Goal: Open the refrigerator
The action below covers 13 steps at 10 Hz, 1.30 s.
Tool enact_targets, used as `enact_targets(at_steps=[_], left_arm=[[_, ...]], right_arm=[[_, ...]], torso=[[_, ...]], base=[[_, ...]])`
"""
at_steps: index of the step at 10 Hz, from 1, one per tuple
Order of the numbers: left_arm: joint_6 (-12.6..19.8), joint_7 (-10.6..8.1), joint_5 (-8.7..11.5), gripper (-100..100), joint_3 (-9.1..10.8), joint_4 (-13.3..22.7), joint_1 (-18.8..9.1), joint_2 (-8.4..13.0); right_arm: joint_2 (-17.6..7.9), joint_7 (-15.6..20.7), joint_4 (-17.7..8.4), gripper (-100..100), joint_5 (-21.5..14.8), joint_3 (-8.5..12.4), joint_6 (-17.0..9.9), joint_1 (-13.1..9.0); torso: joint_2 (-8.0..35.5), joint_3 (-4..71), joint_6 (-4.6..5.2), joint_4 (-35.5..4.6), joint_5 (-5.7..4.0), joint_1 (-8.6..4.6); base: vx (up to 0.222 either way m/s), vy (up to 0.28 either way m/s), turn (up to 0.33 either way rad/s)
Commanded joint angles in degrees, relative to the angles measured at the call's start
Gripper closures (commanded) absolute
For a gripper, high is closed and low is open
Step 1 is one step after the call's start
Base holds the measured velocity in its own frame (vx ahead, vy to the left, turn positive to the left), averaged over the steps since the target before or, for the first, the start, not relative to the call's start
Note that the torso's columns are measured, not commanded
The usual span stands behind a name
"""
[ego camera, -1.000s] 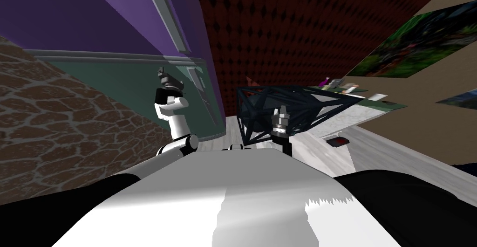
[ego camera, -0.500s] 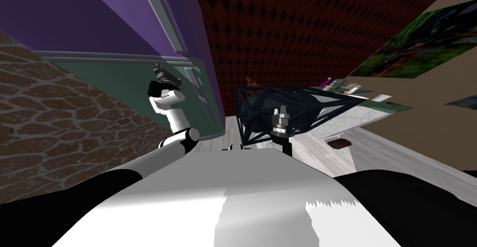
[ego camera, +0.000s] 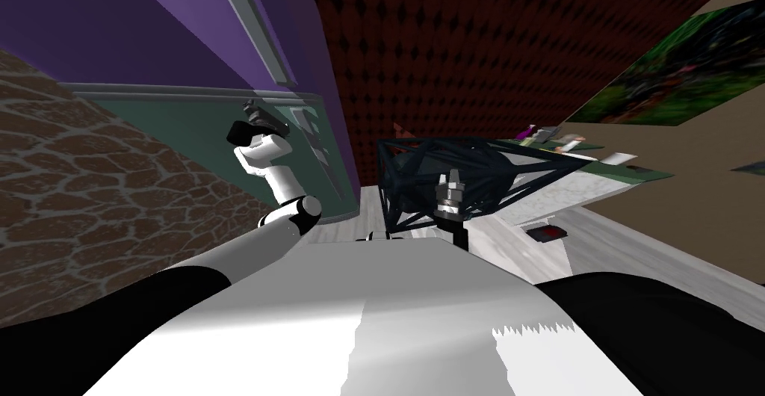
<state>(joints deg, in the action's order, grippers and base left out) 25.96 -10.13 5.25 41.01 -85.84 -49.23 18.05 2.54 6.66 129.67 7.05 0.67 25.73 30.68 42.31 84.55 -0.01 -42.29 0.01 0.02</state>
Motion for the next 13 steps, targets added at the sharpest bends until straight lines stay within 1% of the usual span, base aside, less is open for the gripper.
enact_targets(at_steps=[1,2,3,5,6,8,11,13], left_arm=[[3.1,0.8,-1.0,-100,2.66,2.8,-4.3,-0.1],[4.9,1.34,-1.6,-100,4.38,4.5,-6.0,-0.3],[5.0,1.34,-1.6,-100,4.38,4.5,-7.0,-0.3],[8.6,2.43,-3.0,-100,7.65,7.5,-10.8,-1.0],[8.6,2.43,-3.0,-100,7.65,7.5,-11.5,-1.0],[11.7,3.5,-4.2,-100,10.62,10.2,-15.3,-1.6],[15.6,4.94,-6.0,-100,14.41,13.3,-20.3,-2.0],[17.6,5.73,-6.9,-100,16.39,14.7,-22.7,-2.1]], right_arm=[[0.0,0.0,0.0,0,0.0,0.0,0.0,0.0],[0.0,0.0,0.0,0,0.0,0.0,0.0,0.0],[0.0,0.0,0.0,0,0.0,0.0,0.0,0.0],[0.0,0.0,0.0,0,0.0,0.0,0.0,0.0],[0.0,0.0,0.0,0,0.0,0.0,0.0,0.0],[0.0,0.0,0.0,0,0.0,0.0,0.0,0.0],[0.0,0.0,0.0,0,0.0,0.0,0.0,0.0],[0.0,0.0,0.0,0,0.0,0.0,0.0,0.0]], torso=[[0.0,0.0,0.01,0.0,0.0,0.04],[-0.1,0.0,0.0,0.0,-0.01,-0.05],[-0.1,0.0,0.01,0.0,-0.04,-0.1],[0.0,0.0,0.01,0.0,-0.01,-0.01],[0.0,0.0,0.0,0.0,-0.02,-0.08],[0.0,0.0,0.16,0.0,-0.06,-0.1],[0.0,0.0,0.53,0.1,-0.29,-0.78],[0.0,-0.1,0.84,0.1,-0.49,-1.31]], base=[[0.002,-0.078,0.036],[0.003,-0.098,0.074],[-0.002,-0.081,0.029],[-0.004,-0.093,0.056],[-0.01,-0.088,0.022],[-0.007,-0.073,0.065],[-0.013,-0.088,0.075],[-0.008,-0.087,0.063]])
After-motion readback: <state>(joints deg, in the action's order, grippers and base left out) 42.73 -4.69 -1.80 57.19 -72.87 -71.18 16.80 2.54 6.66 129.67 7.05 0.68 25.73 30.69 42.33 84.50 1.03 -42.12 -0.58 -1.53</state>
